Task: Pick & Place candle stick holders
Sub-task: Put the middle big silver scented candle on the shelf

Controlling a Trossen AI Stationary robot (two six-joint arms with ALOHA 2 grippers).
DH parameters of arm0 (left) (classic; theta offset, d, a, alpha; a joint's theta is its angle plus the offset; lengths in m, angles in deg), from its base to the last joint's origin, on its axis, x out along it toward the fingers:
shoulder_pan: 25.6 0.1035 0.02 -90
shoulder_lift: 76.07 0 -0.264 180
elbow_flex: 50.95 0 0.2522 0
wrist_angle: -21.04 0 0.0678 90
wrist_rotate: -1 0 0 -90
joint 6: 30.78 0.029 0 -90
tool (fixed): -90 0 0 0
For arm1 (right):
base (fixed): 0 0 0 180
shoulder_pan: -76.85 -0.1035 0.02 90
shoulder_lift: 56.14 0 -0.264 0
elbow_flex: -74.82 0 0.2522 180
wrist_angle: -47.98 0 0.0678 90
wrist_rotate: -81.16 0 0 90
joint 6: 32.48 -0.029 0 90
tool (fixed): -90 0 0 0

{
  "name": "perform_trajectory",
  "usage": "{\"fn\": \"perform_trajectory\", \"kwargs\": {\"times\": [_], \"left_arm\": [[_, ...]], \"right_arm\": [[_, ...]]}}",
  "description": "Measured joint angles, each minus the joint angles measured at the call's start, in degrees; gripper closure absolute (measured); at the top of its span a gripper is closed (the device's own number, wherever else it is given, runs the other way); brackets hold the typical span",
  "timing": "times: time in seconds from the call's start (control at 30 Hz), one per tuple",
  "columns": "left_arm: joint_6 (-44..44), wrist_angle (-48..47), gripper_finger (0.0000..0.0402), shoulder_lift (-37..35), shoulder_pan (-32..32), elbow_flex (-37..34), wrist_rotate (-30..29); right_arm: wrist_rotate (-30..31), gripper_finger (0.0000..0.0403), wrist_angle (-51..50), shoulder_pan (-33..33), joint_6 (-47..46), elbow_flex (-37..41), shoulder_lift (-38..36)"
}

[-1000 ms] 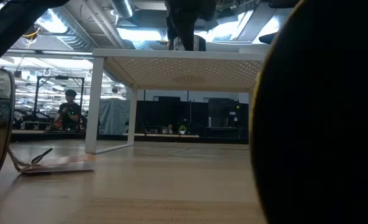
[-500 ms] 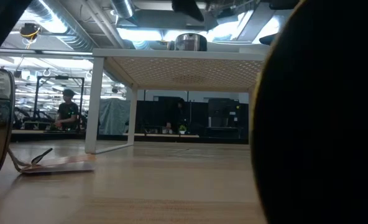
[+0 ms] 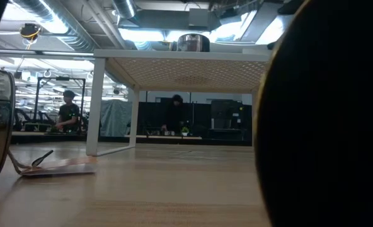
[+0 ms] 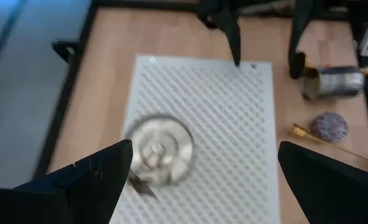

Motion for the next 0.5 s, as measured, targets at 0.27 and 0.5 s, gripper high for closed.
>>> {"fn": "perform_trajectory", "kwargs": {"times": [0.27, 0.5], "left_arm": [[-0.96, 17.95, 0.0001, -14.94, -2.76, -26.23, -0.23], [-1.42, 44.33, 0.0001, -29.80, -2.72, -53.34, 0.02]], "right_arm": [[0.04, 0.0075, 1.32, -0.94, -0.16, 0.00, 0.00], [-0.03, 0.0075, 6.93, -1.06, 3.68, 0.00, 0.00]]}}
